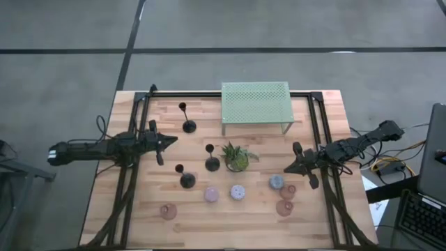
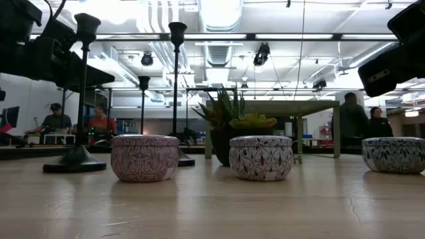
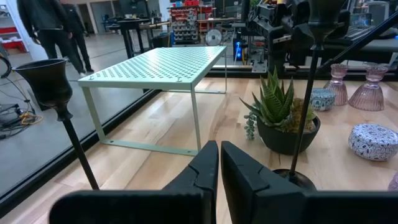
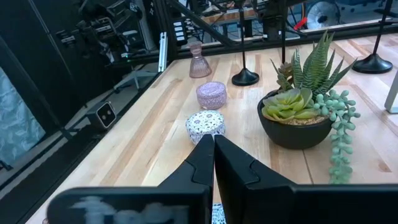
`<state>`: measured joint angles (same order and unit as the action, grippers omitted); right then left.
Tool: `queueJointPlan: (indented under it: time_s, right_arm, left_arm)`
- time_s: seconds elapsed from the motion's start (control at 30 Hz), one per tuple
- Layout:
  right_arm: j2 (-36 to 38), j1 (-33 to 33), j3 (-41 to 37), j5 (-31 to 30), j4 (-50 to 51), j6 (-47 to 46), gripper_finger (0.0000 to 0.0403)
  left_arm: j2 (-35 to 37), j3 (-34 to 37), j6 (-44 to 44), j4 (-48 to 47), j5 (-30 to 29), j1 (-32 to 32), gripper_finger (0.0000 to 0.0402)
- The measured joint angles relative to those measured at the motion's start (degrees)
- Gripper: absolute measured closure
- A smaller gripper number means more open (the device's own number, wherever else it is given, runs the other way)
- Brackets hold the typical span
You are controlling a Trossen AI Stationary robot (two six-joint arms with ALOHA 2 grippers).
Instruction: Pick & Place candle stick holders
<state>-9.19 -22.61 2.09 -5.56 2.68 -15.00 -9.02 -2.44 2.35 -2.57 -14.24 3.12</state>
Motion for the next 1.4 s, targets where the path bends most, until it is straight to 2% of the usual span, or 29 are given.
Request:
queueJointPlan:
  time_s: [0.73, 0.87, 0.93, 1.03, 1.3, 1.4]
  right_arm:
    - [0.0, 0.0, 0.0, 0.0, 0.0, 0.0, 0.0394]
    - [0.0, 0.0, 0.0, -0.5, -0.1, 2.8, 0.0394]
    - [0.0, 0.0, 0.0, -0.4, -0.9, -0.1, 0.0394]
    - [0.0, 0.0, 0.0, -0.7, -5.1, -3.9, 0.0394]
    - [-1.0, -0.1, 0.0, -0.4, -24.2, -12.8, 0.0394]
    - [-3.2, -0.5, 0.0, 3.0, -27.1, -16.7, 0.0394]
  left_arm:
    - [0.0, 0.0, 0.0, 0.0, 0.0, 0.0, 0.0378]
    - [0.0, 0.0, 0.0, 0.0, 0.0, 0.0, 0.0378]
    - [0.0, 0.0, 0.0, 0.0, 0.0, 0.0, 0.0378]
    - [0.0, 0.0, 0.0, 0.0, 0.0, 0.0, 0.0378]
    - [0.0, 0.0, 0.0, 0.0, 0.0, 0.0, 0.0378]
    - [0.0, 0.0, 0.0, 0.0, 0.0, 0.0, 0.0378]
